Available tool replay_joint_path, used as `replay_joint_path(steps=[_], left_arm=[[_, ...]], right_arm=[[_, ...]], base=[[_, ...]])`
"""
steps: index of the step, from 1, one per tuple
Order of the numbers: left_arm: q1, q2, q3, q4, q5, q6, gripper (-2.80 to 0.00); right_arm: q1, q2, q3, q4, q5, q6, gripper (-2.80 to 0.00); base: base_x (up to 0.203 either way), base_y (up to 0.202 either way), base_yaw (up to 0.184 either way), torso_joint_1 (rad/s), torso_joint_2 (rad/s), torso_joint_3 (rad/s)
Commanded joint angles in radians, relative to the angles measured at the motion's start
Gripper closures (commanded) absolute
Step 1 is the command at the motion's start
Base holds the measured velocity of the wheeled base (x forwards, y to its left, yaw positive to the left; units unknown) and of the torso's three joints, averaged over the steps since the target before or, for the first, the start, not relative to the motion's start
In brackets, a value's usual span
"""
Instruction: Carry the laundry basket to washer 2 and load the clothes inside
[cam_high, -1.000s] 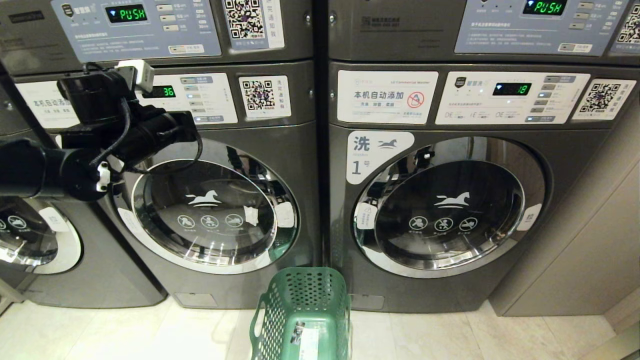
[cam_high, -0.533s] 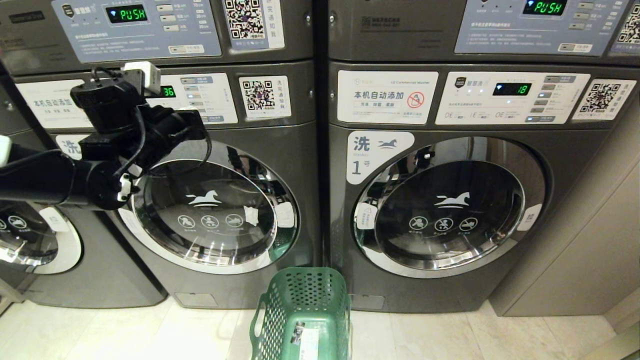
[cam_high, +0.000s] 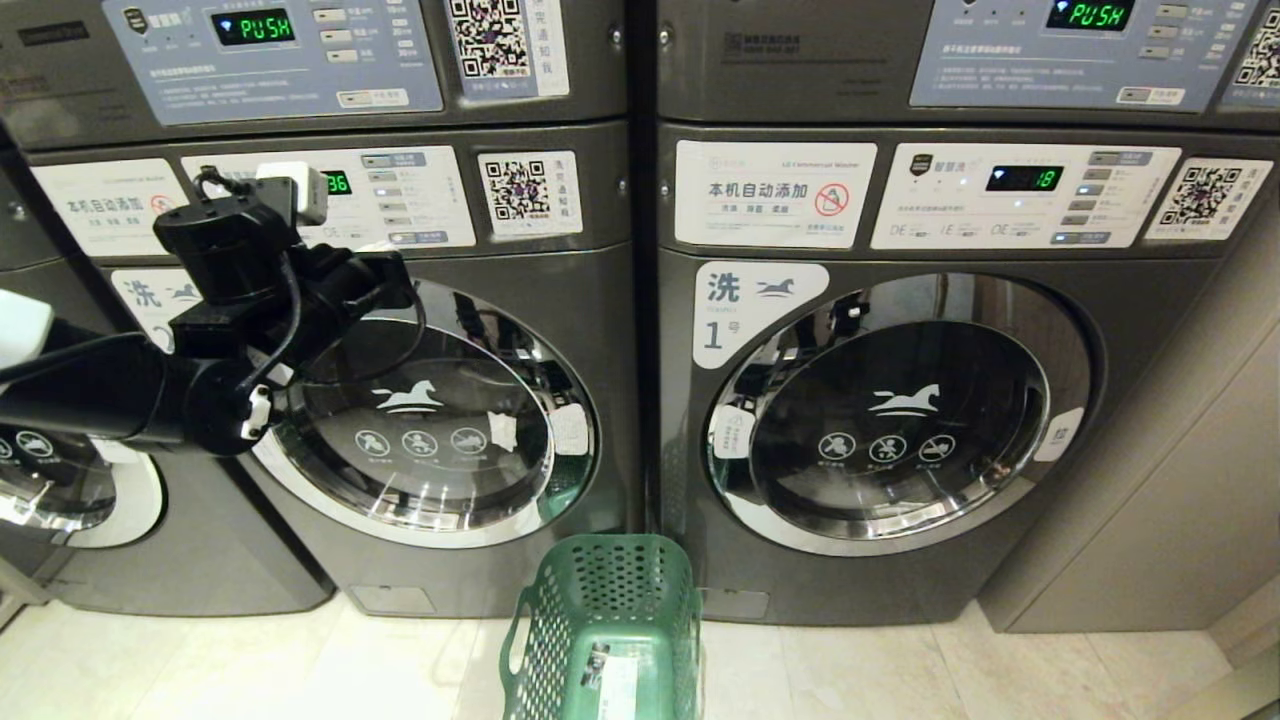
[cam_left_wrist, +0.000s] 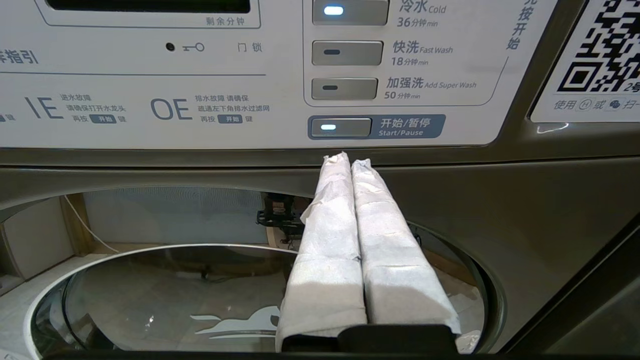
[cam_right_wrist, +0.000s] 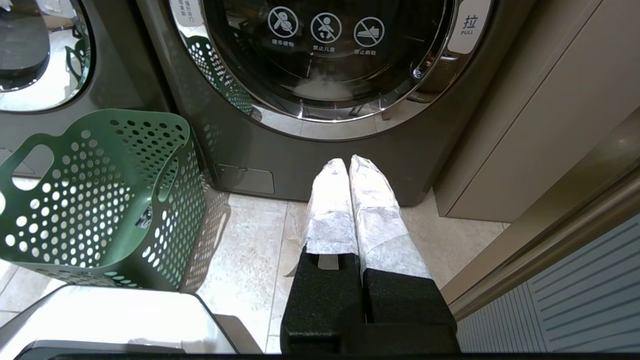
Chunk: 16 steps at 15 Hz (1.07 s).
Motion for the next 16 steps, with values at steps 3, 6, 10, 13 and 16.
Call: replay_joint_path(steps=[3,6,10,13,16], left_arm=[[0.0,0.027,-0.055,0.002,-0.004,-0.005,0.0],[0.0,0.067,-0.117,0.023,-0.01,-0.007,0.0],[0.0,0.097,-0.144,0.04,-0.01,-0.002,0.0],[0.0,0.111,-0.166,0.041,-0.01,-0.004,0.0],[0.0,0.134,-0.225,0.055,-0.008,-0.003,0.0]], right_arm=[[0.0,0.002,0.0,0.001,0.0,-0.001,0.0],[0.0,0.002,0.0,0.001,0.0,-0.001,0.0],[0.0,0.002,0.0,0.001,0.0,-0.001,0.0],[0.0,0.002,-0.001,0.001,0.0,-0.001,0.0],[0.0,0.002,-0.001,0.001,0.0,-0.001,0.0]], base=[[0.0,0.0,0.0,0.0,0.0,0.0],[0.0,0.0,0.0,0.0,0.0,0.0],[0.0,0.0,0.0,0.0,0.0,0.0],[0.0,0.0,0.0,0.0,0.0,0.0],[0.0,0.0,0.0,0.0,0.0,0.0]])
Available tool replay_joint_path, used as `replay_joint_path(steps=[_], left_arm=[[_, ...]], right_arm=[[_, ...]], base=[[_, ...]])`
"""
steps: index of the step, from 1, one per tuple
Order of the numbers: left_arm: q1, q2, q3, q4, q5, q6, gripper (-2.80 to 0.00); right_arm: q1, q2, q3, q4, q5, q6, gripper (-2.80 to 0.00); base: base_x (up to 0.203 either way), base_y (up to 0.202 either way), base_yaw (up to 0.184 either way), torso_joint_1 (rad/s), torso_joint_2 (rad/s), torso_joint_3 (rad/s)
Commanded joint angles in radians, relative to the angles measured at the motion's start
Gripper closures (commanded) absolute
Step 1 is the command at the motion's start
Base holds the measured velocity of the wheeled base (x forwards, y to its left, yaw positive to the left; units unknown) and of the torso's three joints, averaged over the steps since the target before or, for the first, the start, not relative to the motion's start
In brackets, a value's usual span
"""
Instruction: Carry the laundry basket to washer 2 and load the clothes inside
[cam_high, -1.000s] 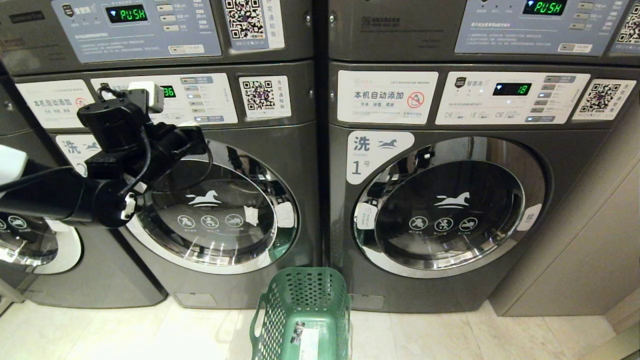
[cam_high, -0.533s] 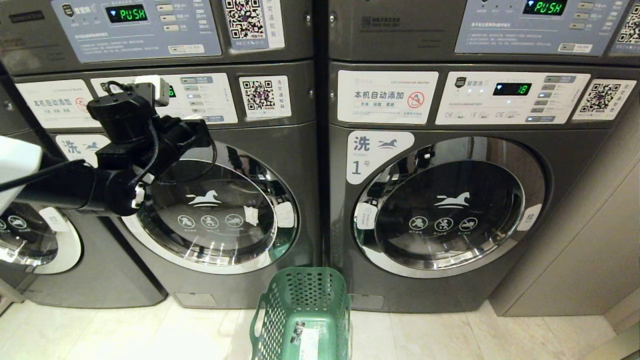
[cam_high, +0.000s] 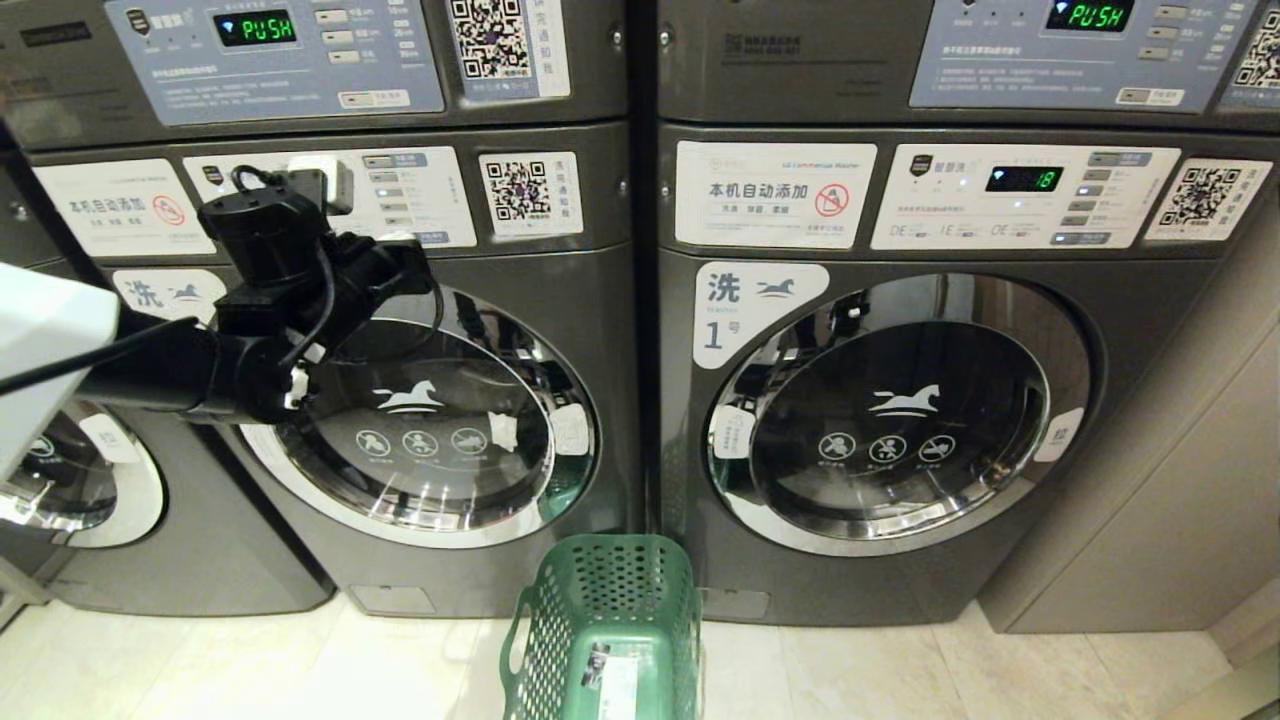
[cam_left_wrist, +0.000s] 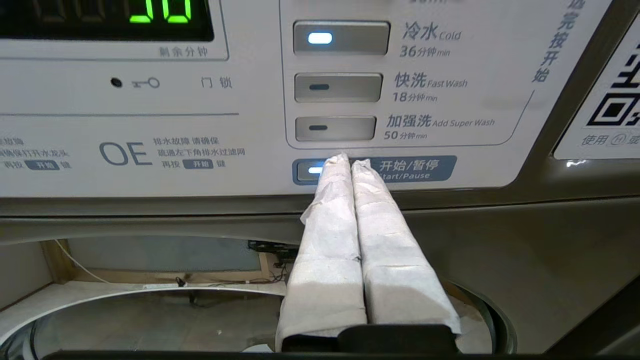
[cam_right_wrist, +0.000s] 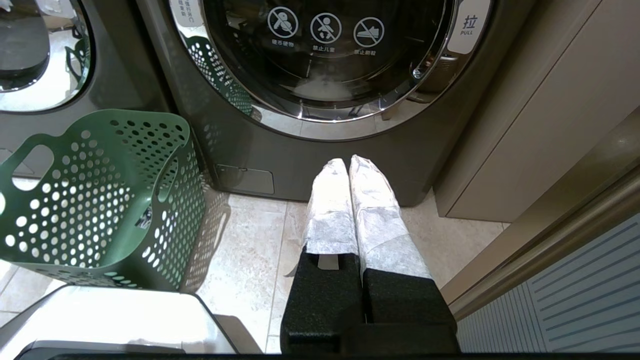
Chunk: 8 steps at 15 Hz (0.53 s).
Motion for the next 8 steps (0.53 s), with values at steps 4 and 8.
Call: replay_joint_path(steps=[4,8], left_arm=[[0.002,0.027,-0.031,0.017,0.007,0.001,0.0],[0.003,0.044,-0.032,0.035,0.013,0.005,0.0]], right_arm=[[0.0,0.002,-0.001,0.001,0.0,-0.001,0.0],[0.0,0.002,-0.001,0.001,0.0,-0.001,0.0]], base=[[0.0,0.0,0.0,0.0,0.0,0.0],[0.0,0.0,0.0,0.0,0.0,0.0]])
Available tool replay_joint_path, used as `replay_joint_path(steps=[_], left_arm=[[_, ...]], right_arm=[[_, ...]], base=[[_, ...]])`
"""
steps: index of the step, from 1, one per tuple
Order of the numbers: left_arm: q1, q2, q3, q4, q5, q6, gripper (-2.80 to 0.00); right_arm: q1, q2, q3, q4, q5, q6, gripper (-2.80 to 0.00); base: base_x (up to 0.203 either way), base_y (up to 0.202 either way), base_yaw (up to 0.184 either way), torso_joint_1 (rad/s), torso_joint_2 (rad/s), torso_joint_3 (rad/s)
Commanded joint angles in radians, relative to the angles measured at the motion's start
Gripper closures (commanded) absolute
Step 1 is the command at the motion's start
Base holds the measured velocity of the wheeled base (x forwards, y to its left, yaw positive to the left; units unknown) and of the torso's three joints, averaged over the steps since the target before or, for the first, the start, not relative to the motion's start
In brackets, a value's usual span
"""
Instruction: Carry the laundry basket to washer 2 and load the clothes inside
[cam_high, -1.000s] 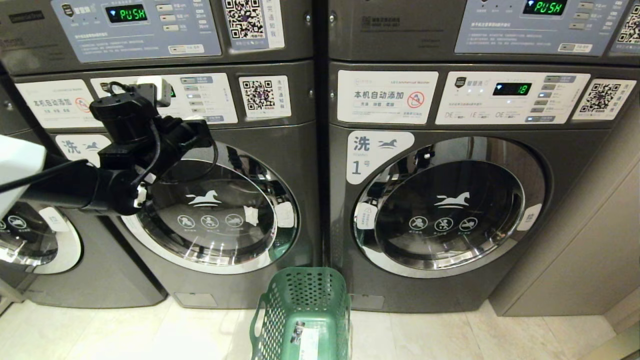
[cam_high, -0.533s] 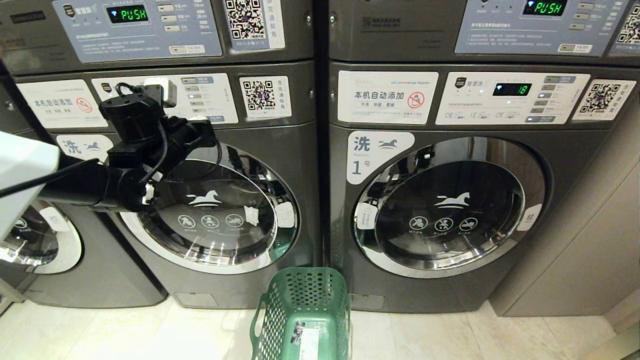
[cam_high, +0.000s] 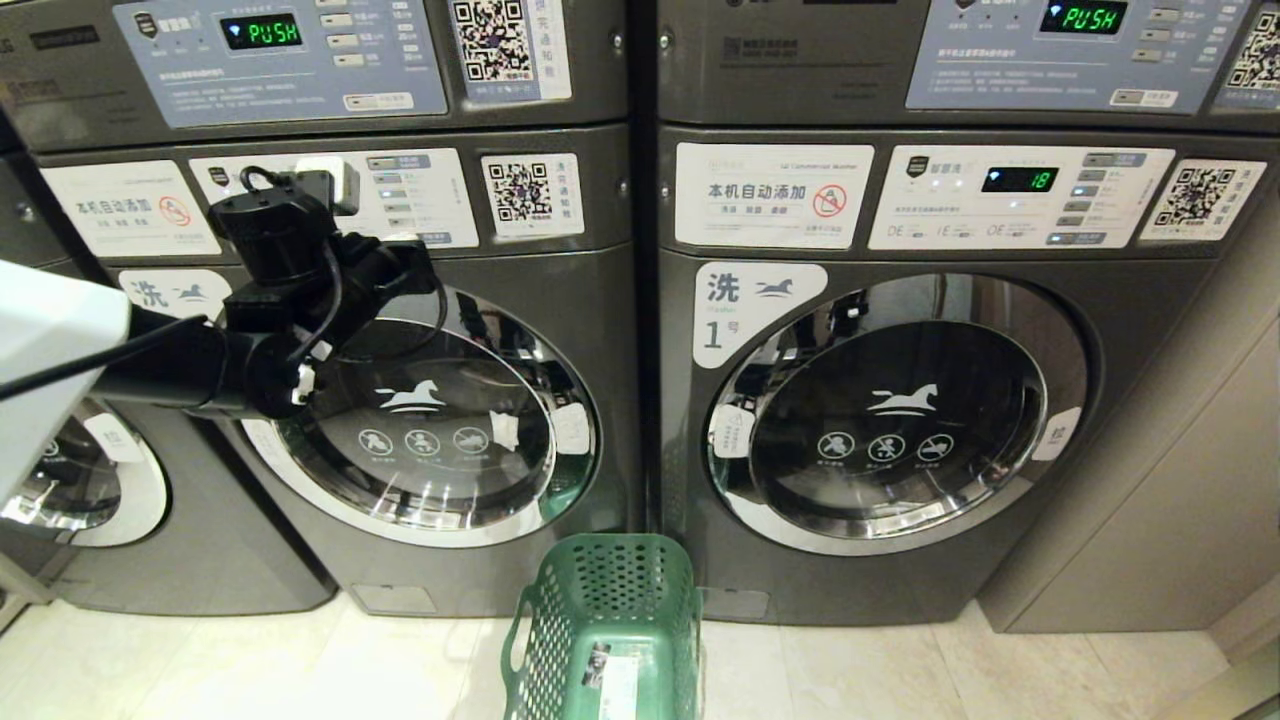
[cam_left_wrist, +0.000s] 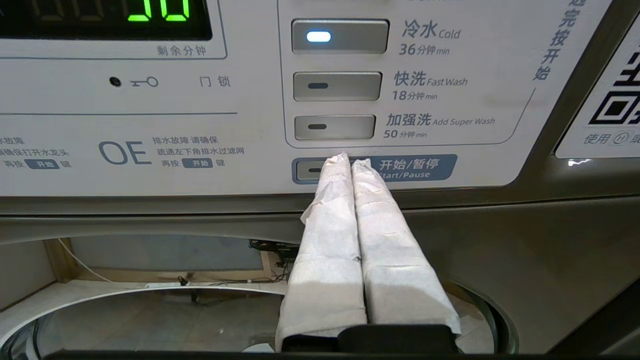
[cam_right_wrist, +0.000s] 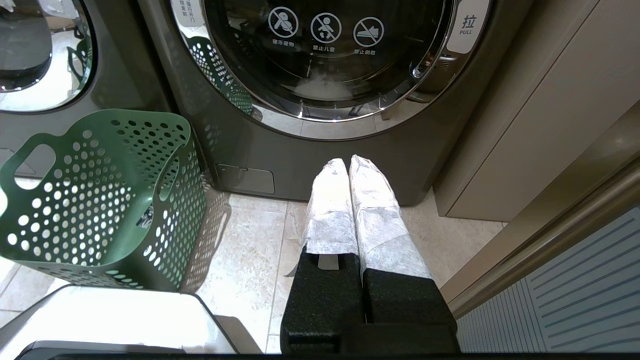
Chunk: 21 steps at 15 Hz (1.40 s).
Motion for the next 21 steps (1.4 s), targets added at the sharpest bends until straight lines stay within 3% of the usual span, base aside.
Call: replay_joint_path(steps=[1,3,14,17,21], left_arm=[[0.003,0.018,0.002,0.004,0.007,0.004,0.0],[0.003,0.018,0.002,0.004,0.042,0.004,0.0],[0.004,-0.01,0.004,0.001,0.047,0.004,0.0],[-0.002,-0.101,0.103,0.004,0.048,0.012,0.0],[-0.003,-0.399,0.319,0.032,0.06,0.022,0.0]], right_arm=[[0.001,0.002,0.0,0.001,0.0,-0.001,0.0],[0.001,0.002,-0.001,0.001,0.0,-0.001,0.0],[0.001,0.002,0.0,0.001,0.0,-0.001,0.0],[0.001,0.002,0.0,0.001,0.0,-0.001,0.0],[0.001,0.002,0.0,0.001,0.0,-0.001,0.0]], base=[[0.0,0.0,0.0,0.0,0.0,0.0],[0.0,0.0,0.0,0.0,0.0,0.0],[0.0,0.0,0.0,0.0,0.0,0.0],[0.0,0.0,0.0,0.0,0.0,0.0],[0.0,0.0,0.0,0.0,0.0,0.0]])
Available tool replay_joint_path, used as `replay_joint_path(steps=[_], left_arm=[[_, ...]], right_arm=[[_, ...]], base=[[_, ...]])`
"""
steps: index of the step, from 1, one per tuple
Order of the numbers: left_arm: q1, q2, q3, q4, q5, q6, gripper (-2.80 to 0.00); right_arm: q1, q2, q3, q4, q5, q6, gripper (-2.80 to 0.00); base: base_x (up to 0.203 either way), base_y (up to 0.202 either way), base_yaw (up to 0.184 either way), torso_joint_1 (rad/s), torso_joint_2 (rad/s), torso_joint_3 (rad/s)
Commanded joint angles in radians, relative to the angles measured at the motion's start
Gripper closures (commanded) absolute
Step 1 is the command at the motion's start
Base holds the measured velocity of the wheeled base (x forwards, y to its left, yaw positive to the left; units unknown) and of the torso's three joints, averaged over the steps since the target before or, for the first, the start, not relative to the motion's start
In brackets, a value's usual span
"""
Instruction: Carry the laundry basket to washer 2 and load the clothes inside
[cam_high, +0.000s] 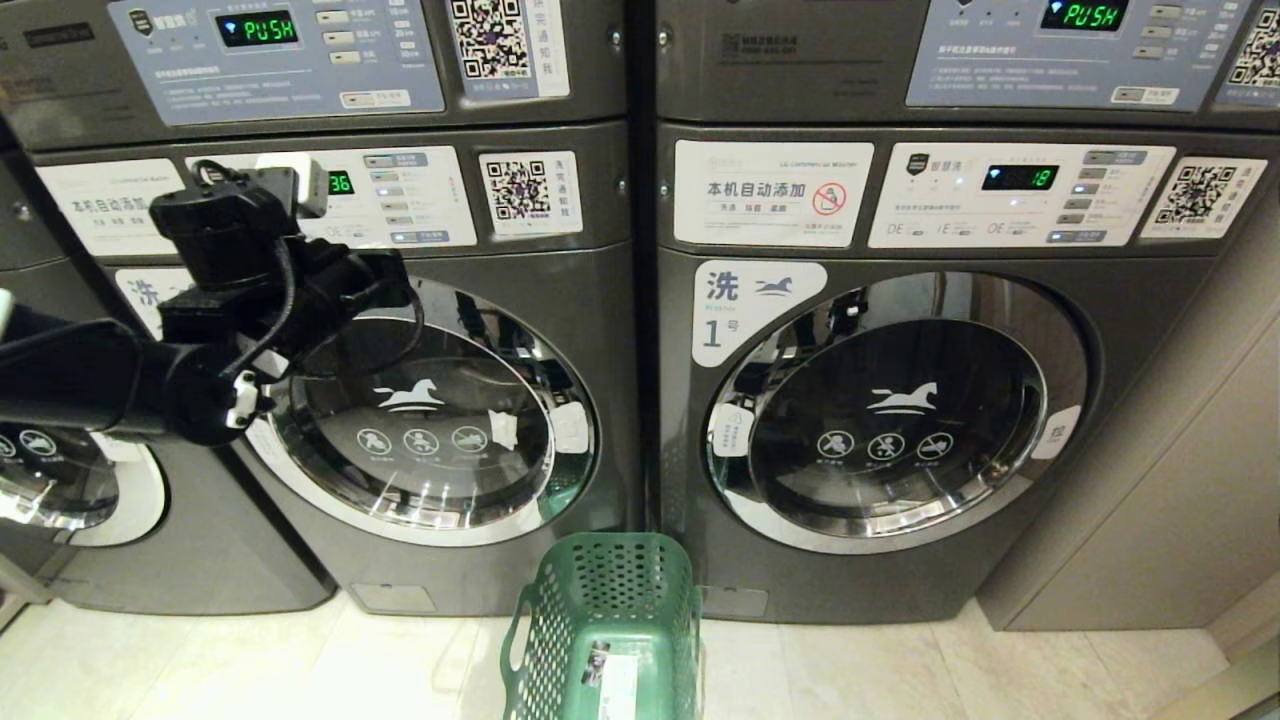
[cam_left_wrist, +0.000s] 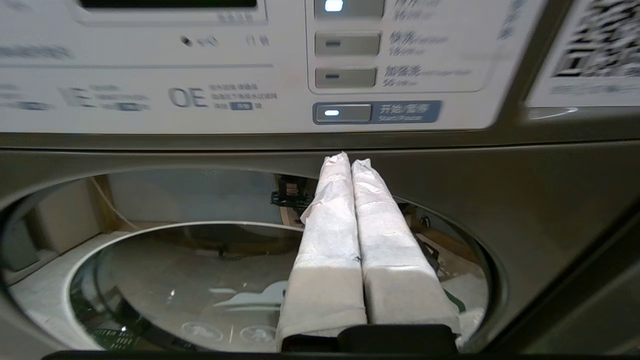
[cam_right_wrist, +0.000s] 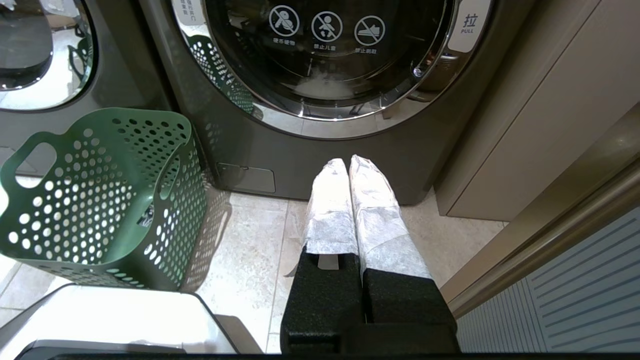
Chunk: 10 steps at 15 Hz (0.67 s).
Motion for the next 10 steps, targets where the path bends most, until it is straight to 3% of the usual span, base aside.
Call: replay_joint_path(steps=[1,5,10], left_arm=[[0.012,-0.267,0.12,0.036,0.005,-0.001,0.0],[0.065,-0.741,0.396,0.247,0.006,-0.003,0.0],[0.08,-1.273,1.0,0.422,0.008,-0.006,0.0]], right_arm=[[0.0,0.002,-0.001,0.001,0.0,-0.001,0.0],[0.0,0.002,0.0,0.001,0.0,-0.001,0.0],[0.0,0.002,0.0,0.001,0.0,-0.001,0.0]], base=[[0.0,0.0,0.0,0.0,0.0,0.0],[0.0,0.0,0.0,0.0,0.0,0.0],[0.0,0.0,0.0,0.0,0.0,0.0]])
